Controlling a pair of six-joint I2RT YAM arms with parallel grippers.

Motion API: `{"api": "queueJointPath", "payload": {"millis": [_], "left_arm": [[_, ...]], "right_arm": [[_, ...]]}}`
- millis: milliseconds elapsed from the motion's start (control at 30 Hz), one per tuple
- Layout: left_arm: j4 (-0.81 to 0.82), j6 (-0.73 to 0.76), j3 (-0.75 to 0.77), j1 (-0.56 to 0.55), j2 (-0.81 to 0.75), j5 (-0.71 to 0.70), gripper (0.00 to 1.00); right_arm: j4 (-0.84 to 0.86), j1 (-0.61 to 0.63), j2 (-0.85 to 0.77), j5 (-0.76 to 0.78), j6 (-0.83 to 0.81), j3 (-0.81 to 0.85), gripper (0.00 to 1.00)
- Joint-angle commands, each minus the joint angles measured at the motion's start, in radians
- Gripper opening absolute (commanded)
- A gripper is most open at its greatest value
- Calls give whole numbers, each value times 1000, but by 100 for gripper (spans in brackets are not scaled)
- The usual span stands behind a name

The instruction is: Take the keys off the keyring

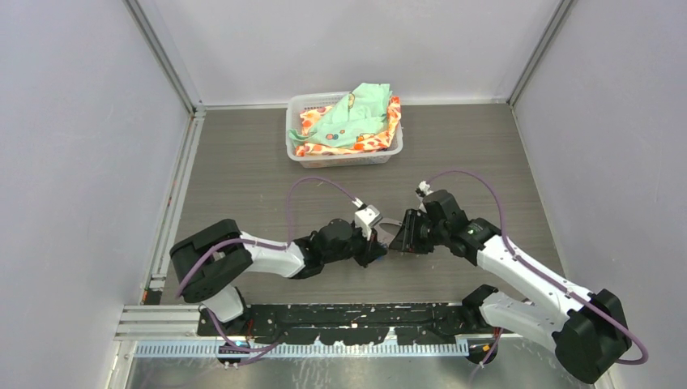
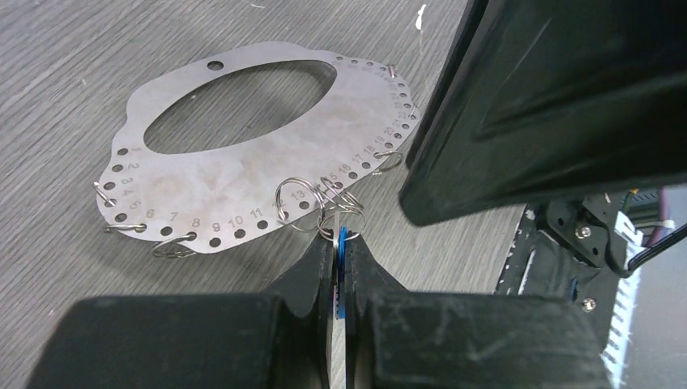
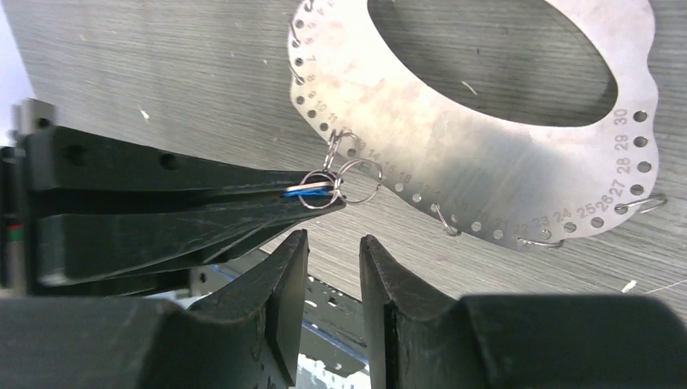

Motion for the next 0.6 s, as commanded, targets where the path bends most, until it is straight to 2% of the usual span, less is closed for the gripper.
{"api": "queueJointPath", "payload": {"millis": [0, 267, 367, 467, 567], "left_arm": [[-51, -53, 71, 3, 0, 37, 0], [-225, -95, 168, 14, -16, 115, 0], [-278, -122, 206, 23, -20, 141, 0], [-366, -149, 246, 43, -17, 170, 0], [-452, -186, 295, 74, -5, 226, 0]], "right_arm": [[76, 19, -48, 83, -3, -30, 35], [110, 19, -186, 218, -3, -100, 30], [187, 20, -317, 256, 4, -163, 19], [237, 23, -430, 319, -5, -229, 27], [262, 28, -509, 313, -56, -265, 28]]}}
